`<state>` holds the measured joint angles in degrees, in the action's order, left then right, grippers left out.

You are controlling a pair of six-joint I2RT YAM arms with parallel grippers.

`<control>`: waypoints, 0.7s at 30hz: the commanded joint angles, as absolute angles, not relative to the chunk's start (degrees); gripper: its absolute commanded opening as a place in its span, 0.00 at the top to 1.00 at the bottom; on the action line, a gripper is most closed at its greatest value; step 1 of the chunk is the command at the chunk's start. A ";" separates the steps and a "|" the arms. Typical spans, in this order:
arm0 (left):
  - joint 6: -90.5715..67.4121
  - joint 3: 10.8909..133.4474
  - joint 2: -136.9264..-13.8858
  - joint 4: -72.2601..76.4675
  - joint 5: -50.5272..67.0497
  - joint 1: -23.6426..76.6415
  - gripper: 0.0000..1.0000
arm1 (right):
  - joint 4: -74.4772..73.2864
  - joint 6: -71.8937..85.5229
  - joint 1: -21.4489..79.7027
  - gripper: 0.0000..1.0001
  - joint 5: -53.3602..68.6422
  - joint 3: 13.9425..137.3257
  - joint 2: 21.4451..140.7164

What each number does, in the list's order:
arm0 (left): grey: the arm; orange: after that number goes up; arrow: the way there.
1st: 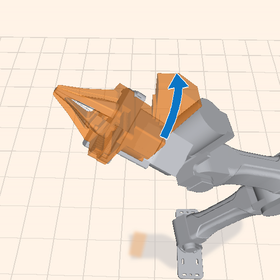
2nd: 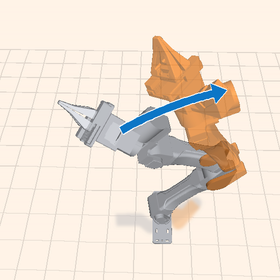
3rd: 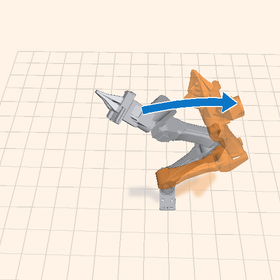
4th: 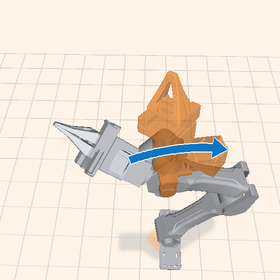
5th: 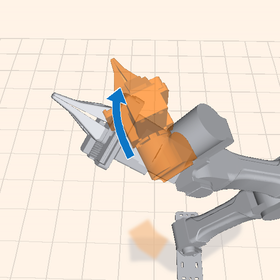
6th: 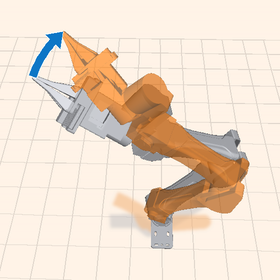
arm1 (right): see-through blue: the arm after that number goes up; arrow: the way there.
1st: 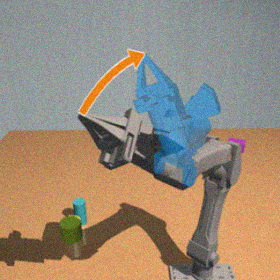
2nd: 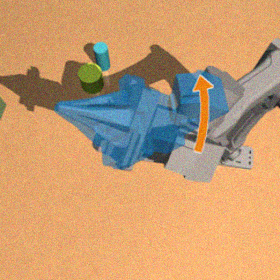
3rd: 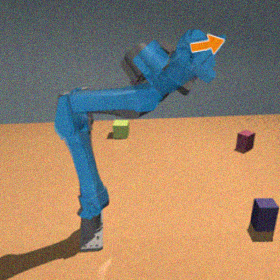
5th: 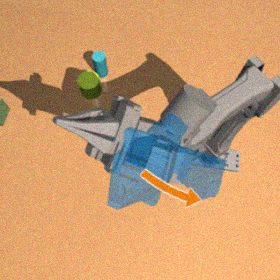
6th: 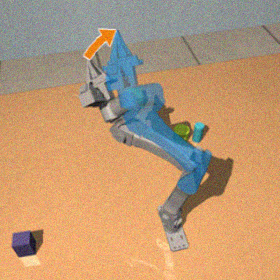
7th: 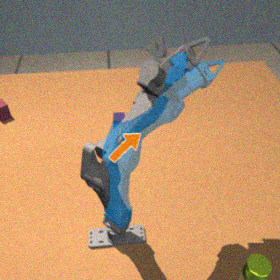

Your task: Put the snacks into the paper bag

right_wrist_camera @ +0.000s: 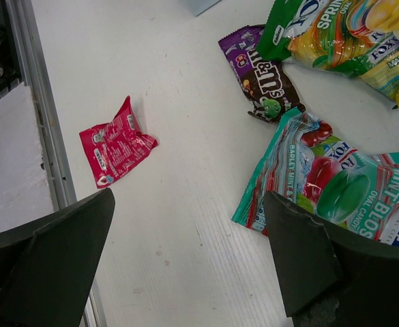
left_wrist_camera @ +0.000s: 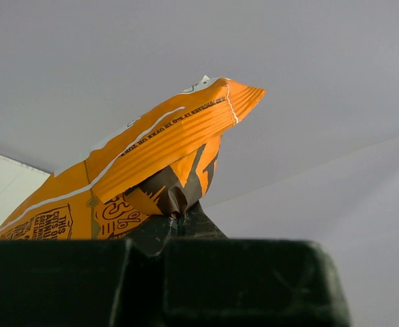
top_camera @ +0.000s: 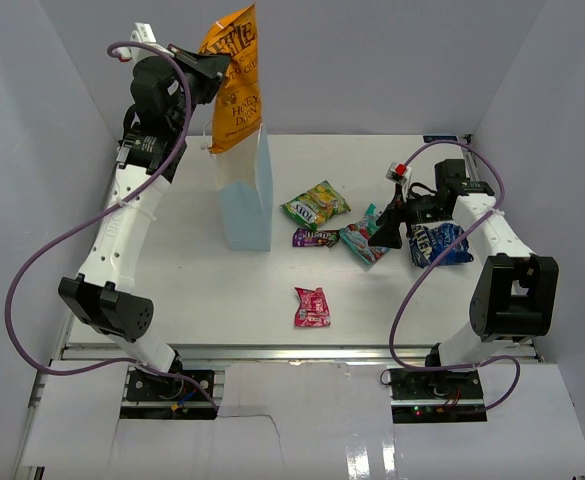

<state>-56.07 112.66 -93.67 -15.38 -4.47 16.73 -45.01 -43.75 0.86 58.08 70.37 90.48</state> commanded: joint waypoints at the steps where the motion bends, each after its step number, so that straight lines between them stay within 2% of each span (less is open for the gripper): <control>1: -54.93 112.76 -89.73 -12.83 -5.45 17.05 1.00 | -45.26 -44.39 0.70 0.05 60.03 69.52 88.77; 21: -52.03 109.60 -87.63 -13.53 -7.12 16.96 1.00 | -45.44 -44.30 0.70 0.05 60.21 69.08 88.59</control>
<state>-53.08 109.21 -92.27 -15.88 -6.44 16.73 -45.08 -43.72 0.86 58.48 69.41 90.37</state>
